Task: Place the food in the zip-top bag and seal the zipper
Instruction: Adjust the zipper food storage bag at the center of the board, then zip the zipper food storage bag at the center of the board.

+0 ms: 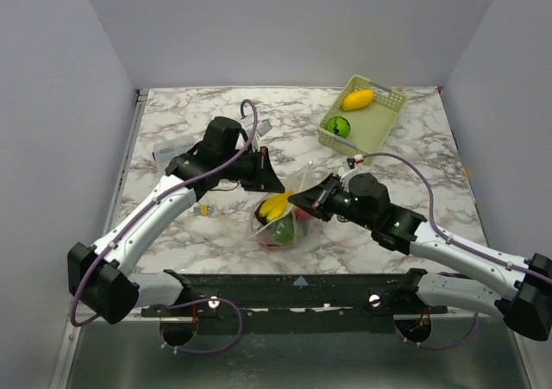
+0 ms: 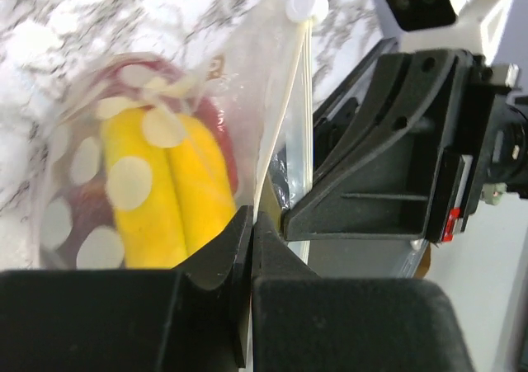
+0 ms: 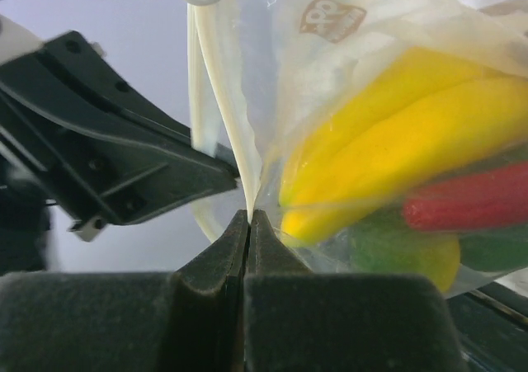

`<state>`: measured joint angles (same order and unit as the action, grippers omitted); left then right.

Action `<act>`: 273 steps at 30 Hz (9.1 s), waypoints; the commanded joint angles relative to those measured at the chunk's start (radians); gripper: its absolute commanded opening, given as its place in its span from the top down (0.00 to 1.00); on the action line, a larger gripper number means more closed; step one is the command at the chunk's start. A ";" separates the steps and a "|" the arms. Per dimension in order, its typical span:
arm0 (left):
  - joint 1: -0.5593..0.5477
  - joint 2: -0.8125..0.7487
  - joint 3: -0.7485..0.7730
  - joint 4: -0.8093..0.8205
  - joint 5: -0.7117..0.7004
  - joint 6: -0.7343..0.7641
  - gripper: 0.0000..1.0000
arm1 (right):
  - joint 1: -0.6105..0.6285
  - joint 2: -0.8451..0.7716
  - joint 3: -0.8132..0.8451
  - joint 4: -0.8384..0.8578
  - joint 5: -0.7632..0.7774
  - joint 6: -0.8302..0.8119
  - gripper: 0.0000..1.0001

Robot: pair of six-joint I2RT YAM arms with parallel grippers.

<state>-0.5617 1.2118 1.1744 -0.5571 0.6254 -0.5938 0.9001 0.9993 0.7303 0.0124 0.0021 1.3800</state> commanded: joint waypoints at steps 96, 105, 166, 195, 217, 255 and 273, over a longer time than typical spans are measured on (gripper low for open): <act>-0.020 -0.120 -0.164 0.024 0.149 0.598 1.00 | -0.620 0.339 -0.037 0.643 -1.380 -0.910 0.19; -0.016 -0.105 -0.191 0.043 0.222 0.567 1.00 | -0.572 0.354 -0.138 0.943 -1.303 -0.837 0.23; -0.127 -0.023 -0.026 -0.049 0.082 0.745 1.00 | -0.454 0.074 -0.117 0.533 -1.133 -0.903 0.35; -0.068 0.031 -0.043 -0.034 0.336 0.721 1.00 | -0.354 0.008 0.008 0.088 -0.901 -1.426 0.41; -0.070 0.035 -0.040 -0.028 0.346 0.707 1.00 | -0.281 -0.007 0.056 -0.077 -0.738 -1.560 0.78; -0.368 -0.170 -0.221 0.223 -0.238 0.841 1.00 | -0.274 0.013 0.301 -0.539 -0.563 -1.417 0.49; -0.242 -0.097 -0.165 0.194 0.017 0.722 1.00 | -0.251 0.048 0.436 -0.614 -0.832 -1.768 0.50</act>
<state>-0.8112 1.1088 0.9718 -0.3477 0.5617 0.1577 0.6247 1.0306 1.1126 -0.5465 -0.7483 -0.3454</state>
